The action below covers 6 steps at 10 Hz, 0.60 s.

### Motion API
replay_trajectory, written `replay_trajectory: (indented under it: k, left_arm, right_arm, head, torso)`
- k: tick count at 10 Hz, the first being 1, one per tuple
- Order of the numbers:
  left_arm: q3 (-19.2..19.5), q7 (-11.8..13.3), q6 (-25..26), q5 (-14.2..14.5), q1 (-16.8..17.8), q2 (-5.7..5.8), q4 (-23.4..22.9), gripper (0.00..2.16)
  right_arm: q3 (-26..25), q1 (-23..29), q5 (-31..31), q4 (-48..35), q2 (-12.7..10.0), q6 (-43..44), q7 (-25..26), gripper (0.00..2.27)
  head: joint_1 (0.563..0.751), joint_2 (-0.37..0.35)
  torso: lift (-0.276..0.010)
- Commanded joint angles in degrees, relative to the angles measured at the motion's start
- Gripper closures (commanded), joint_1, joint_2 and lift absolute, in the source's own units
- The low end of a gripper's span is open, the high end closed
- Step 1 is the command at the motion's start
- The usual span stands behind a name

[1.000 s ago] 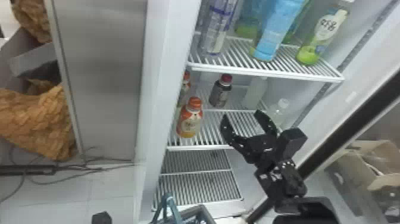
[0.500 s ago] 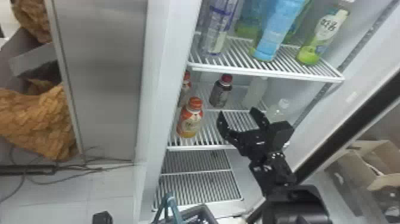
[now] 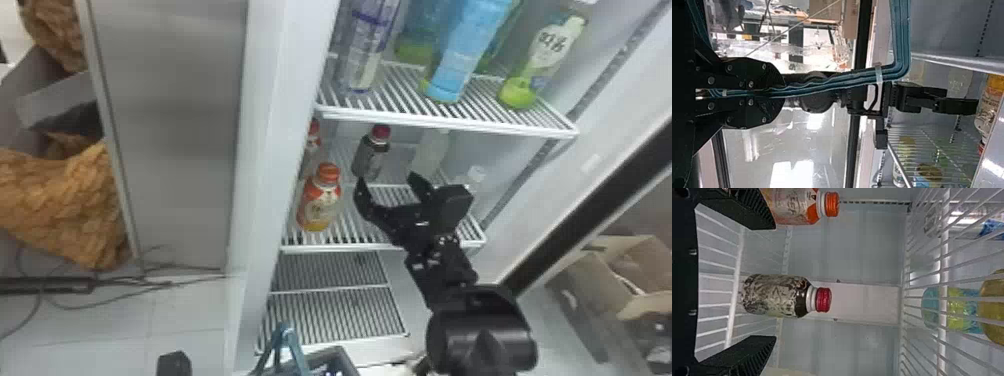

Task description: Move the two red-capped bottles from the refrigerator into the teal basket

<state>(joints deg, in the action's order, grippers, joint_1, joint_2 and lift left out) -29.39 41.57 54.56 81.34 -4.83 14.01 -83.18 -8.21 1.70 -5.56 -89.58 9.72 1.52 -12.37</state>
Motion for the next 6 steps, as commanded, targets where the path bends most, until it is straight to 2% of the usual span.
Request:
replay_trajectory:
  k: [1, 6]
  left_arm:
    - [-0.1, 0.0, -0.1, 0.0, 0.0, -0.03, 0.0, 1.09]
    - [-0.4, -0.2, -0.7, 0.3, 0.3, 0.06, 0.0, 1.09]
  right_arm:
    - [0.2, -1.4, 0.5, 1.6, 0.1, -0.5, 0.6, 0.0]
    - [1.4, -7.0, 1.1, 8.2, 0.3, -1.4, 2.3, 0.0]
  head:
    - [0.695, -0.35]
    - [0.695, -0.35]
  torso:
    - [-0.228]
    - [-0.228]
